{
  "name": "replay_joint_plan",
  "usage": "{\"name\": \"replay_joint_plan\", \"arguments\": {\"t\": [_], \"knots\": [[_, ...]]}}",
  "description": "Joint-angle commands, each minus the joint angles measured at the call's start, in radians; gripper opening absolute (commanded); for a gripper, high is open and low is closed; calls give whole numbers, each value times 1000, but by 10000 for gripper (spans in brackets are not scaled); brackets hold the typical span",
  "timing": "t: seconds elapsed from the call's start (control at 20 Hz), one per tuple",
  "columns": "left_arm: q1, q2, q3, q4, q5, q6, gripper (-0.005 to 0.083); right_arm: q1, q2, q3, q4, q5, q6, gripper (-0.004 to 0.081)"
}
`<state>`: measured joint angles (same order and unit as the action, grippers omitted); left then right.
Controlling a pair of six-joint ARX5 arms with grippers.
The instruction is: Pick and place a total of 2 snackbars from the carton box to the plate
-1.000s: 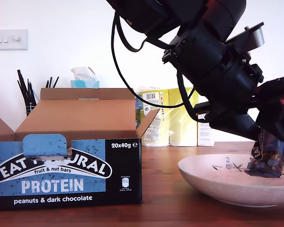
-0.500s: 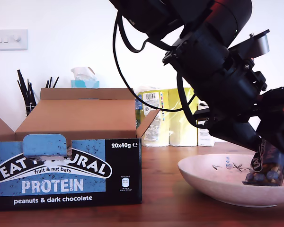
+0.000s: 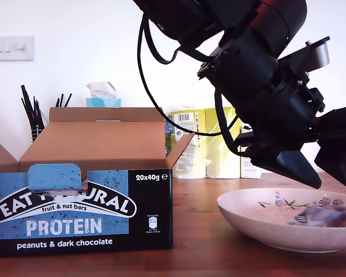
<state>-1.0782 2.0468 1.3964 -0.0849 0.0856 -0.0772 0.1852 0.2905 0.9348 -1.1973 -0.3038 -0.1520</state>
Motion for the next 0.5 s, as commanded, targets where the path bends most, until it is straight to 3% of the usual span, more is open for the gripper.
{"name": "replay_joint_plan", "arguments": {"t": [0.0,0.15,0.25,0.45], "knots": [[-5,27,56,-42,4,8,309,4,-8,5,11,0,-3,-13],[-2,-6,150,-183,5,47,77,4,-8,5,14,13,-7,-13],[-2,-37,204,-262,9,71,-27,4,-8,5,19,26,-6,-13],[-2,-153,214,-328,14,70,-24,4,-8,5,25,27,-6,-13]]}}
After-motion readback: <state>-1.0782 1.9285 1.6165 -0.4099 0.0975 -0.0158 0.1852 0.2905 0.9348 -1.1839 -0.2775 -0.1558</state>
